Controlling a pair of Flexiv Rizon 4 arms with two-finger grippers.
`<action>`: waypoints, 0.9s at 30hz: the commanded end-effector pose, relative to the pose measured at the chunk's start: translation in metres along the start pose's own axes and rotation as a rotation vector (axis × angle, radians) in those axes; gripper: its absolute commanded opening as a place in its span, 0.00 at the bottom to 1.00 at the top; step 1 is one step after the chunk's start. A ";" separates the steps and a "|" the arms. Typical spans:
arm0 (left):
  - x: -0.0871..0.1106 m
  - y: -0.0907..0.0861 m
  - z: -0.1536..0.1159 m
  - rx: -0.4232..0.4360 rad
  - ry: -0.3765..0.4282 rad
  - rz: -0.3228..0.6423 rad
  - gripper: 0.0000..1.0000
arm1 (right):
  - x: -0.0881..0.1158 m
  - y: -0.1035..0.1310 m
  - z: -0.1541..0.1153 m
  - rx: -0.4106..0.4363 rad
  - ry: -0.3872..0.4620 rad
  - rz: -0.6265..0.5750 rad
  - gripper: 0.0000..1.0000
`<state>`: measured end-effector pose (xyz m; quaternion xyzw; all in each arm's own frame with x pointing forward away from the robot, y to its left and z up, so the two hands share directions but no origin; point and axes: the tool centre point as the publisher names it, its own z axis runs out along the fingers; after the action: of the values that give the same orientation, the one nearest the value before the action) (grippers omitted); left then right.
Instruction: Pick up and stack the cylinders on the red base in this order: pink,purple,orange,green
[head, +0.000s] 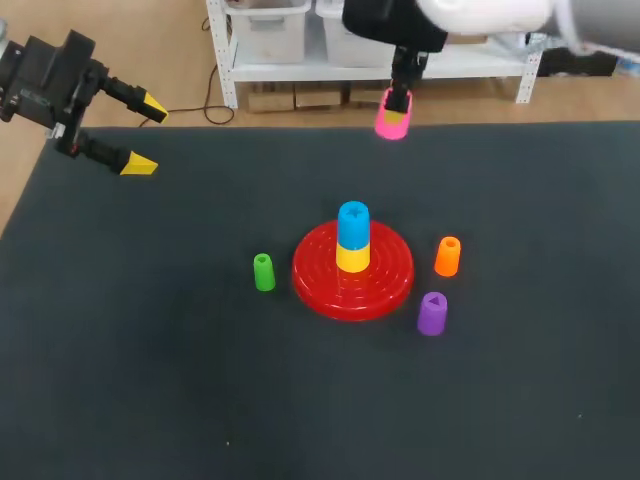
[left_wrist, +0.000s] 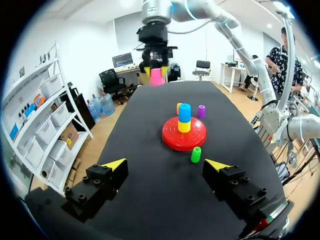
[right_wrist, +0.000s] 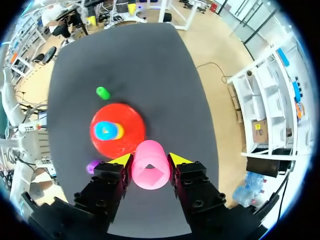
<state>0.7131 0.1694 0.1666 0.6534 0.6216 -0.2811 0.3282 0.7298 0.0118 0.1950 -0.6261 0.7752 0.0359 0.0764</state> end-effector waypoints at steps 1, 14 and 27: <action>0.001 0.000 0.000 0.001 0.000 0.001 1.00 | 0.013 0.040 0.002 0.053 -0.174 -0.005 0.00; 0.001 0.000 0.000 0.001 0.000 0.001 1.00 | -0.002 0.081 0.028 0.061 -0.148 -0.098 0.00; 0.001 0.000 0.000 0.001 0.000 0.001 1.00 | -0.019 0.084 0.042 0.043 -0.067 -0.195 0.00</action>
<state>0.7131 0.1694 0.1667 0.6534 0.6215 -0.2811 0.3282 0.6507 0.0474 0.1542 -0.6915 0.7096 0.0316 0.1311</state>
